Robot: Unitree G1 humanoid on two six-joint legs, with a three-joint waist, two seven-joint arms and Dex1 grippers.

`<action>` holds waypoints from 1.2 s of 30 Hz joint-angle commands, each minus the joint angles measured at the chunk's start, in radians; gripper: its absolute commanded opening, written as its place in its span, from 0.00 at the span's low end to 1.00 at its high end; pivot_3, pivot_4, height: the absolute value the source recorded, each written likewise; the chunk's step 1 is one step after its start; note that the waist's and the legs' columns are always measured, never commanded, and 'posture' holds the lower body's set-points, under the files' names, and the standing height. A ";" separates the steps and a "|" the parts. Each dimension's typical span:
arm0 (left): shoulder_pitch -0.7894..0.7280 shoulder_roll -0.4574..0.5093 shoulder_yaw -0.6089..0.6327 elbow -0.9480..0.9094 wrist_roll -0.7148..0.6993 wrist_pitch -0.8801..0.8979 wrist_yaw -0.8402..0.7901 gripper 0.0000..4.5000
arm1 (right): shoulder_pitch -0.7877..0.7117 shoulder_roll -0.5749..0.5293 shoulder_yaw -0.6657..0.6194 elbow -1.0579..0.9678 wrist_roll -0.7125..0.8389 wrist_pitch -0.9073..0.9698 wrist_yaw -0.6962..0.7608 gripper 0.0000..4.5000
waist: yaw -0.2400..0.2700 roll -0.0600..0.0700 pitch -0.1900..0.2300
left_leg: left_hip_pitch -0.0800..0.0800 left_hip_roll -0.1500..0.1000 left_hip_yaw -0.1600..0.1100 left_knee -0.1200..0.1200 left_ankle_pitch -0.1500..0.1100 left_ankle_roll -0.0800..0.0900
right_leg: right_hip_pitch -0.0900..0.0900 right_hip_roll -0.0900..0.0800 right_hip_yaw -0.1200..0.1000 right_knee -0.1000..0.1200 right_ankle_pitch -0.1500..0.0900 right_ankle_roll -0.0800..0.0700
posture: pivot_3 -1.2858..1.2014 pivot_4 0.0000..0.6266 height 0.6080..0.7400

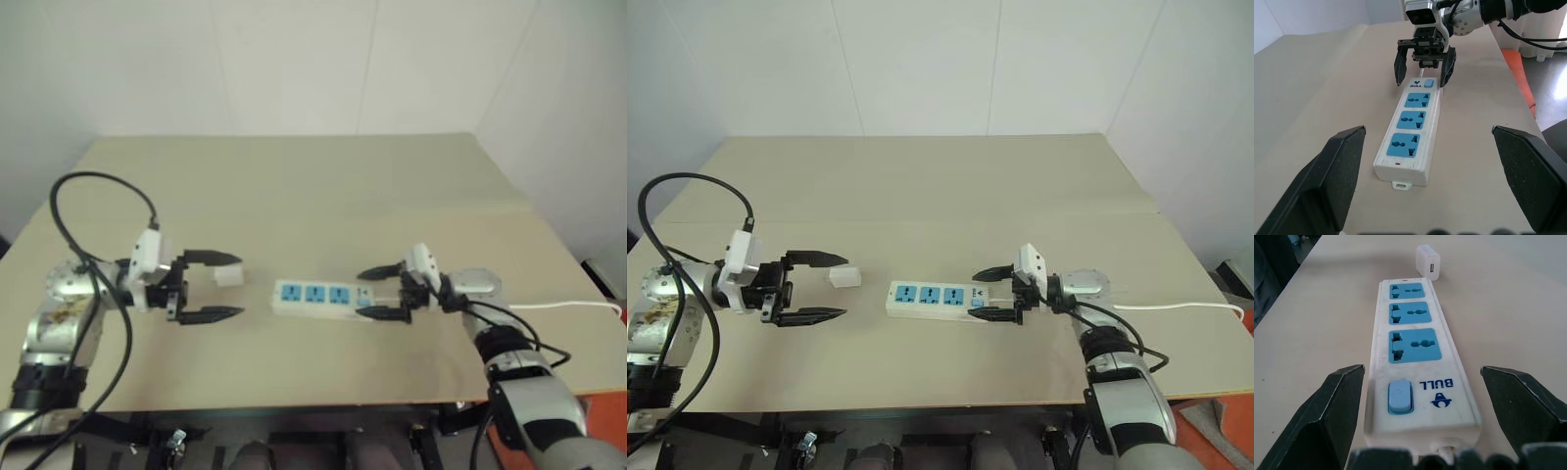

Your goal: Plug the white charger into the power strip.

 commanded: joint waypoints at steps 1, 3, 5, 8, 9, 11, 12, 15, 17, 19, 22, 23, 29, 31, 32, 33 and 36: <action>0.006 0.019 0.026 -0.034 -0.006 -0.018 0.004 1.00 | -0.016 0.001 -0.019 0.007 0.004 -0.035 0.028 0.99 | 0.000 0.000 0.000 | 0.000 0.000 0.000 0.000 0.000 0.000 | 0.000 0.000 0.000 0.000 0.000 0.000 | 0.52 0.24 1.00; 0.004 0.019 0.020 -0.030 -0.003 -0.023 -0.003 1.00 | -0.014 0.006 -0.021 0.014 0.005 -0.043 0.030 0.99 | 0.000 0.000 0.000 | 0.000 0.000 0.000 0.000 0.000 0.000 | 0.000 0.000 0.000 0.000 0.000 0.000 | 0.52 0.24 1.00; -0.007 0.022 0.010 -0.014 0.008 -0.035 -0.016 1.00 | -0.009 0.010 -0.021 0.016 0.008 -0.051 0.034 0.99 | 0.000 0.000 0.000 | 0.000 0.000 0.000 0.000 0.000 0.000 | 0.000 0.000 0.000 0.000 0.000 0.000 | 0.52 0.24 1.00; -0.035 0.022 0.006 0.016 0.016 -0.045 -0.024 1.00 | -0.006 0.015 -0.021 0.021 0.007 -0.064 0.031 0.99 | 0.000 0.000 0.000 | 0.000 0.000 0.000 0.000 0.000 0.000 | 0.000 0.000 0.000 0.000 0.000 0.000 | 0.52 0.24 1.00; -0.040 0.021 0.006 0.021 0.018 -0.047 -0.024 1.00 | -0.004 0.017 -0.022 0.021 0.006 -0.069 0.029 0.99 | 0.000 0.000 0.000 | 0.000 0.000 0.000 0.000 0.000 0.000 | 0.000 0.000 0.000 0.000 0.000 0.000 | 0.52 0.24 1.00; -0.043 0.017 0.007 0.023 0.018 -0.048 -0.025 1.00 | 0.000 0.021 -0.022 0.022 0.003 -0.082 0.020 0.99 | 0.000 0.000 0.000 | 0.000 0.000 0.000 0.000 0.000 0.000 | 0.000 0.000 0.000 0.000 0.000 0.000 | 0.52 0.24 1.00; -0.042 0.016 0.007 0.021 0.017 -0.048 -0.025 1.00 | 0.003 0.023 -0.023 0.020 0.003 -0.091 0.017 0.99 | 0.000 0.000 0.000 | 0.000 0.000 0.000 0.000 0.000 0.000 | 0.000 0.000 0.000 0.000 0.000 0.000 | 0.52 0.24 1.00; -0.037 0.011 0.004 0.016 0.012 -0.047 -0.024 1.00 | 0.004 0.029 -0.023 0.028 -0.001 -0.108 0.005 0.99 | -0.001 0.000 0.000 | 0.000 0.000 0.000 0.000 0.000 0.000 | 0.000 0.000 0.000 0.000 0.000 0.000 | 0.52 0.24 1.00; -0.035 0.007 0.002 0.014 0.013 -0.048 -0.021 1.00 | 0.007 0.029 -0.017 0.043 -0.014 -0.125 -0.004 0.99 | -0.001 0.000 0.000 | 0.000 0.000 0.000 0.000 0.000 0.000 | 0.000 0.000 0.000 0.000 0.000 0.000 | 0.52 0.24 1.00; -0.035 0.004 0.001 0.014 0.013 -0.047 -0.020 1.00 | 0.007 0.031 -0.020 0.052 -0.015 -0.127 -0.006 0.99 | -0.001 0.000 0.000 | 0.000 0.000 0.000 0.000 0.000 0.000 | 0.000 0.000 0.000 0.000 0.000 0.000 | 0.52 0.24 1.00; -0.032 0.002 0.002 0.007 0.012 -0.046 -0.015 1.00 | 0.005 0.032 -0.026 0.066 -0.024 -0.135 -0.022 0.99 | -0.001 0.000 0.000 | 0.000 0.000 0.000 0.000 0.000 0.000 | 0.000 0.000 0.000 0.000 0.000 0.000 | 0.52 0.24 1.00; -0.031 0.002 0.002 0.006 0.012 -0.046 -0.013 1.00 | 0.003 0.034 -0.028 0.072 -0.025 -0.135 -0.028 0.99 | -0.002 0.000 0.000 | 0.000 0.000 0.000 0.000 0.000 0.000 | 0.000 0.000 0.000 0.000 0.000 0.000 | 0.52 0.24 1.00; -0.026 -0.004 -0.001 0.000 0.007 -0.044 -0.008 1.00 | -0.007 0.037 -0.031 0.093 -0.024 -0.131 -0.033 0.99 | -0.009 0.000 0.000 | 0.000 0.000 0.000 0.000 0.000 0.000 | 0.000 0.000 0.000 0.000 0.000 0.000 | 0.52 0.24 1.00; -0.026 -0.005 -0.002 0.002 0.009 -0.047 -0.008 1.00 | -0.006 0.036 -0.030 0.097 -0.027 -0.130 -0.030 0.99 | -0.011 0.000 0.000 | 0.000 0.000 0.000 0.000 0.000 0.000 | 0.000 0.000 0.000 0.000 0.000 0.000 | 0.52 0.24 1.00; -0.026 -0.005 -0.002 0.002 0.010 -0.047 -0.007 1.00 | -0.006 0.035 -0.029 0.101 -0.028 -0.125 -0.027 0.99 | -0.012 0.000 0.000 | 0.000 0.000 0.000 0.000 0.000 0.000 | 0.000 0.000 0.000 0.000 0.000 0.000 | 0.52 0.24 1.00; -0.026 -0.006 -0.002 0.003 0.010 -0.047 -0.007 1.00 | -0.007 0.034 -0.028 0.103 -0.028 -0.121 -0.024 0.99 | -0.013 0.000 0.000 | 0.000 0.000 0.000 0.000 0.000 0.000 | 0.000 0.000 0.000 0.000 0.000 0.000 | 0.52 0.24 1.00; -0.025 -0.008 -0.001 0.002 0.009 -0.047 -0.006 1.00 | -0.011 0.034 -0.028 0.113 -0.029 -0.108 -0.020 0.90 | -0.015 0.000 0.000 | 0.000 0.000 0.000 0.000 0.000 0.000 | 0.000 0.000 0.000 0.000 0.000 0.000 | 0.52 0.24 1.00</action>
